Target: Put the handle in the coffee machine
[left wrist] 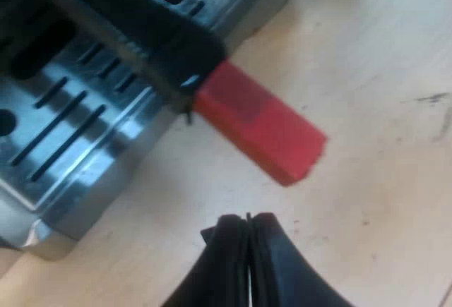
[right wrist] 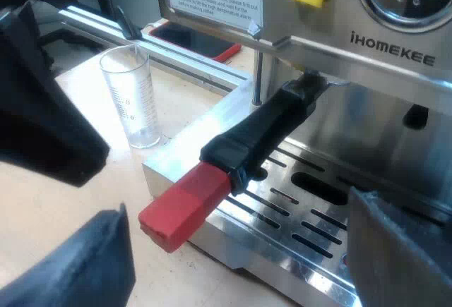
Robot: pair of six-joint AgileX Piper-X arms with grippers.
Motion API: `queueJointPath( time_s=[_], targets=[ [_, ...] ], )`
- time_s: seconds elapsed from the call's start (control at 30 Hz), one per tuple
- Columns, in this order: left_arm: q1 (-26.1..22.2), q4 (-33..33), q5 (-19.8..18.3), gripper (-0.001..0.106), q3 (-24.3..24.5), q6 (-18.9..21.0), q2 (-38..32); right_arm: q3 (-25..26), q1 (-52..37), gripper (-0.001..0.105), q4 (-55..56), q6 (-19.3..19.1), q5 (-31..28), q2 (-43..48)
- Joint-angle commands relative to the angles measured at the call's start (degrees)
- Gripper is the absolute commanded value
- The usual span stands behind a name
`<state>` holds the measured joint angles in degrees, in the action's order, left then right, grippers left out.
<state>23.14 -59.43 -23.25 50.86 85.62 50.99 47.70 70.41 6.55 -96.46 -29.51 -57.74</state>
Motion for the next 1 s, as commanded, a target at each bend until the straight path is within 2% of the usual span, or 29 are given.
queueJointPath(
  time_s=[0.03, 0.27, 0.3, 0.43, 0.5, 0.53, 0.6, 0.63, 0.8, 0.87, 1.0],
  targets=[
    [0.03, 1.44, 1.57, 0.0, 0.3, -0.17, 2.36, 0.78, -0.21, 0.066, 0.1, -0.12, 0.37, 0.48],
    [0.03, 3.63, 1.54, 0.0, 0.3, -0.17, 9.18, 0.78, -0.21, 0.066, 0.1, 0.29, 0.26, 0.48],
    [0.03, 4.08, 1.39, 0.0, 0.3, -1.16, 11.66, 0.78, -0.21, 0.066, 0.1, 0.28, 0.26, 0.48],
    [0.03, 4.87, -3.18, 0.0, 0.3, -5.69, 12.99, 0.78, -0.21, 0.066, 0.1, 0.28, 0.26, 0.48],
    [0.03, 5.46, -5.02, 0.0, 0.3, -6.0, 13.09, 0.78, -0.21, 0.066, 0.1, 0.28, 0.26, 0.48],
    [0.03, 6.58, -7.15, 0.0, 0.3, -6.08, 13.09, 0.78, -0.21, 0.066, 0.1, 0.28, 0.26, 0.48],
    [0.03, 7.27, -8.07, 0.0, 0.3, -6.07, 13.09, 0.78, -0.21, 0.066, 0.1, 0.28, 0.26, 0.48],
    [0.03, 10.48, -10.74, 0.0, 0.3, -6.07, 13.16, 0.78, -0.21, 0.066, 0.1, 0.28, 0.26, 0.48],
    [0.03, 13.16, -14.7, 0.0, 0.3, -6.07, 13.16, 0.78, -0.21, 0.066, 0.1, 0.28, 0.15, 0.48],
    [0.88, 15.09, -19.19, 0.0, 0.3, -5.74, 13.16, 0.78, -0.21, 0.066, 0.1, 0.28, 0.15, 0.48],
    [3.13, 14.79, -19.19, 0.0, 0.3, -5.74, 13.16, 0.78, -0.21, 0.066, 0.1, 0.28, 0.15, 0.48]
  ],
)
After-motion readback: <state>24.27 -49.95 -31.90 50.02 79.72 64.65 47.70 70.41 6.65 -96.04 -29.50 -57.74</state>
